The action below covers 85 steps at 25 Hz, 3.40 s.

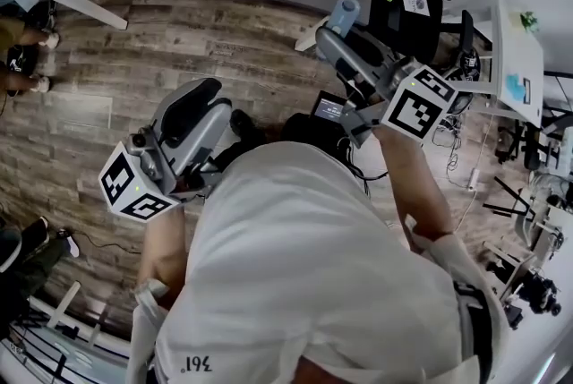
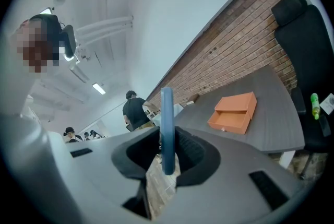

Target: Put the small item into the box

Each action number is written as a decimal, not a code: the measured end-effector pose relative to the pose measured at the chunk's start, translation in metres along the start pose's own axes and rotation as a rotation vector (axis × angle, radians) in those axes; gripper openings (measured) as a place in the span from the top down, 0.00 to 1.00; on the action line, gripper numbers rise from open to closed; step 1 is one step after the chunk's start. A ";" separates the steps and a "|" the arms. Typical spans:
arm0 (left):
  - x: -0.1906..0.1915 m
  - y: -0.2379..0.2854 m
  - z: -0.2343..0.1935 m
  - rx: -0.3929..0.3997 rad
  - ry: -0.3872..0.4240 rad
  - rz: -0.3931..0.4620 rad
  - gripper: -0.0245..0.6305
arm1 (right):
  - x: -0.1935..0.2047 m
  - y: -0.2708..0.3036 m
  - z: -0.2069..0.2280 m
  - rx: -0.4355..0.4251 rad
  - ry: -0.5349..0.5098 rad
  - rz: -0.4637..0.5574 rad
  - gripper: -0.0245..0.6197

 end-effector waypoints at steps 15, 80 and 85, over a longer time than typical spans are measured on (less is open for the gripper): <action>0.000 0.057 -0.047 -0.057 -0.002 -0.030 0.78 | -0.023 0.037 0.066 -0.007 0.000 -0.064 0.81; -0.019 0.189 -0.304 -0.109 -0.102 -0.344 0.78 | -0.056 0.228 0.240 0.203 -0.138 -0.398 0.81; -0.006 0.188 -0.326 -0.183 -0.118 -0.384 0.78 | -0.044 0.242 0.257 0.218 -0.158 -0.471 0.81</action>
Point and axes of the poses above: the fingertips, and each gripper's own axes: y forward along the fingers, z to its right, x out of its underside, the point moved 5 cm from there along -y, backward along the fingers
